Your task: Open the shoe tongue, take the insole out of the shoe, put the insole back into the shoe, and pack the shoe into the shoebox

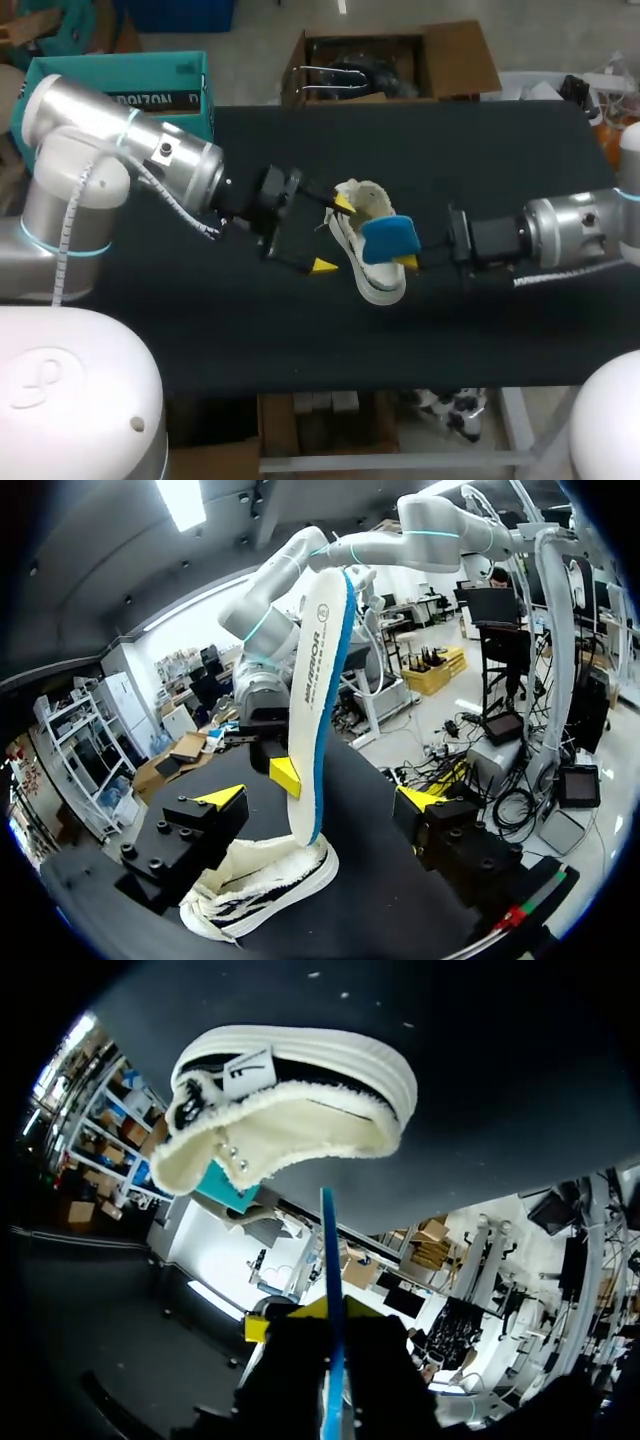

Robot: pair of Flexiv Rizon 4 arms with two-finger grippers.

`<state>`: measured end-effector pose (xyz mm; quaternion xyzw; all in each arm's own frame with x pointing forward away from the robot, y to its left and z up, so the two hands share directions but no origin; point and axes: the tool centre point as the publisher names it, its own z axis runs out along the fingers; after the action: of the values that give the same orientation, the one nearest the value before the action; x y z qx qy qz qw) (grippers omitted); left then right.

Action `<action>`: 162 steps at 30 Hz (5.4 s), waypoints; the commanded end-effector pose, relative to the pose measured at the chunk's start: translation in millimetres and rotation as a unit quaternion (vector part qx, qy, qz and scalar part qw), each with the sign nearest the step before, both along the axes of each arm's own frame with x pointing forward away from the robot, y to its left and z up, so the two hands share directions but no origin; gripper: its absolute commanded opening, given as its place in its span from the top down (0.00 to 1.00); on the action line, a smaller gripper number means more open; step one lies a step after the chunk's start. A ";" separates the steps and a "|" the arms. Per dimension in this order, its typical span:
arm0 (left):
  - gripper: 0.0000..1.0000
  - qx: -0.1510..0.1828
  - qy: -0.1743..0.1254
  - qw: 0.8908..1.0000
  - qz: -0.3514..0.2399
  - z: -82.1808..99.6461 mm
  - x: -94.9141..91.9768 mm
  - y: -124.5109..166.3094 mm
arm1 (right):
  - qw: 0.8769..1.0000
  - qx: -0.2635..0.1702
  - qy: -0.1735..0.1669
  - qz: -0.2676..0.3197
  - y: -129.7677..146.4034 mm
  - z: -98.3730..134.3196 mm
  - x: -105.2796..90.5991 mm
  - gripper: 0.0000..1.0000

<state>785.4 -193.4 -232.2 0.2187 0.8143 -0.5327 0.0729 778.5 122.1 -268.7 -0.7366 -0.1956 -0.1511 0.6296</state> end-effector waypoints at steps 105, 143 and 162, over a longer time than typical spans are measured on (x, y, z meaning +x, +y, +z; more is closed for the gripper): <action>1.00 0.094 -0.135 0.985 0.052 -101.8 98.2 -37.5 | 0.991 -0.086 -0.078 -0.066 4.9 -59.9 62.9 1.00; 1.00 0.061 -0.121 0.991 -0.004 -87.4 78.5 -34.9 | 0.990 -0.081 -0.068 -0.091 8.0 -81.1 73.0 1.00; 1.00 0.080 -0.138 0.987 -0.006 -98.4 77.3 -41.5 | 0.978 -0.152 -0.083 -0.119 14.0 -52.6 54.7 1.00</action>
<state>861.4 -230.0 -326.0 0.3010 0.8341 -0.4333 0.1611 829.3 129.0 -323.7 -0.8180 -0.1774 -0.2607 0.4812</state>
